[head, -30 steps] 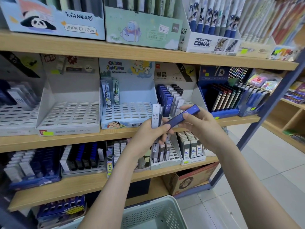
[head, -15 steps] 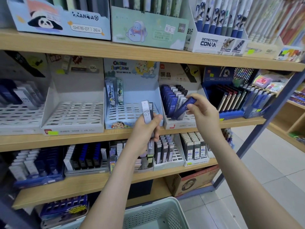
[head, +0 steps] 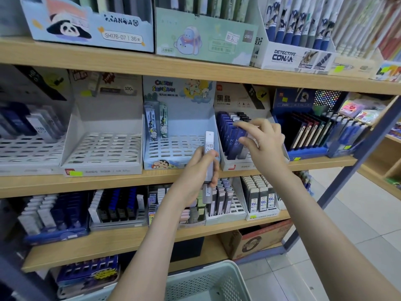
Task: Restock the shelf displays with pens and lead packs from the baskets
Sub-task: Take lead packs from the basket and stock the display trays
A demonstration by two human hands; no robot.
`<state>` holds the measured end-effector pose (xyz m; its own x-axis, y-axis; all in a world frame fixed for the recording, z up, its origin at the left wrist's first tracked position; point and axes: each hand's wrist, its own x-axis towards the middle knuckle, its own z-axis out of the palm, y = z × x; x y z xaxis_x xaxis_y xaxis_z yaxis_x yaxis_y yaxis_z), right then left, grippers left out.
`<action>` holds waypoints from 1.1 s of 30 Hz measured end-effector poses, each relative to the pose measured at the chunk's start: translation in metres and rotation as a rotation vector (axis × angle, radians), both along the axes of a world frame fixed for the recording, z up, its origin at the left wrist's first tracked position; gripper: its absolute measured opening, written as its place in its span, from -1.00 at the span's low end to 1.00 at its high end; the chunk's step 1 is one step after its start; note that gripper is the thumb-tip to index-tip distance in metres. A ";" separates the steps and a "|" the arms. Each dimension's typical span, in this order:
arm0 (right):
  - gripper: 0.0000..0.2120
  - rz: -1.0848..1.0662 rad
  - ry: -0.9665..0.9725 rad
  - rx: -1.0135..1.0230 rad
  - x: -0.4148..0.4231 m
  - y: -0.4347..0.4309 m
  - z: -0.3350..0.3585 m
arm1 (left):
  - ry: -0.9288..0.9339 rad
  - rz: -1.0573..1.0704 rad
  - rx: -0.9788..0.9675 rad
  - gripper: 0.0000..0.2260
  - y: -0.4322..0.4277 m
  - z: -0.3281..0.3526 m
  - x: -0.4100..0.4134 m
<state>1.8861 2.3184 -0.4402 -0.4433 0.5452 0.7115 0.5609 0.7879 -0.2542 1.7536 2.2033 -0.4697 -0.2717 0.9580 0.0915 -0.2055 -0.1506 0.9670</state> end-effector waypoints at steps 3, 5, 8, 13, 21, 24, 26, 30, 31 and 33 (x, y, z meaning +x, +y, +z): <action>-0.64 -0.044 -0.105 0.044 -0.004 0.006 -0.003 | 0.032 0.049 0.038 -0.83 -0.001 0.001 0.000; -0.62 -0.037 -0.130 0.080 -0.004 0.008 -0.008 | 0.035 0.070 0.047 -0.83 -0.001 0.001 0.000; -0.58 -0.039 -0.134 0.167 -0.003 0.010 -0.013 | 0.018 0.088 0.056 -0.87 -0.001 0.000 -0.001; -0.61 -0.066 -0.140 0.156 -0.007 0.010 -0.015 | 0.010 0.098 0.063 -0.89 0.000 -0.001 -0.001; -0.59 0.023 0.016 0.030 -0.008 -0.022 -0.003 | 0.093 -0.022 0.077 -0.93 -0.001 -0.002 0.001; -0.86 0.231 0.203 -0.372 -0.010 -0.045 0.007 | 0.127 -0.110 0.080 -0.91 -0.002 0.000 0.005; -0.85 0.246 0.215 -0.503 -0.009 -0.050 0.009 | 0.149 -0.146 0.078 -0.87 -0.003 0.001 0.008; -0.88 0.264 0.326 -0.673 0.001 -0.049 0.012 | 0.172 -0.093 0.032 -0.81 -0.005 0.001 0.016; -0.89 0.284 0.373 -0.707 0.006 -0.049 0.013 | 0.191 -0.049 0.024 -0.79 -0.005 0.001 0.018; -0.92 0.331 0.474 -0.708 0.020 -0.044 0.015 | 0.293 0.045 0.029 -0.77 -0.003 0.003 0.020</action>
<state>1.9064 2.2745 -0.4251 -0.4015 0.8206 0.4066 0.0473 0.4620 -0.8856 1.7736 2.2006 -0.4670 -0.2713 0.9415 0.1999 0.0896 -0.1821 0.9792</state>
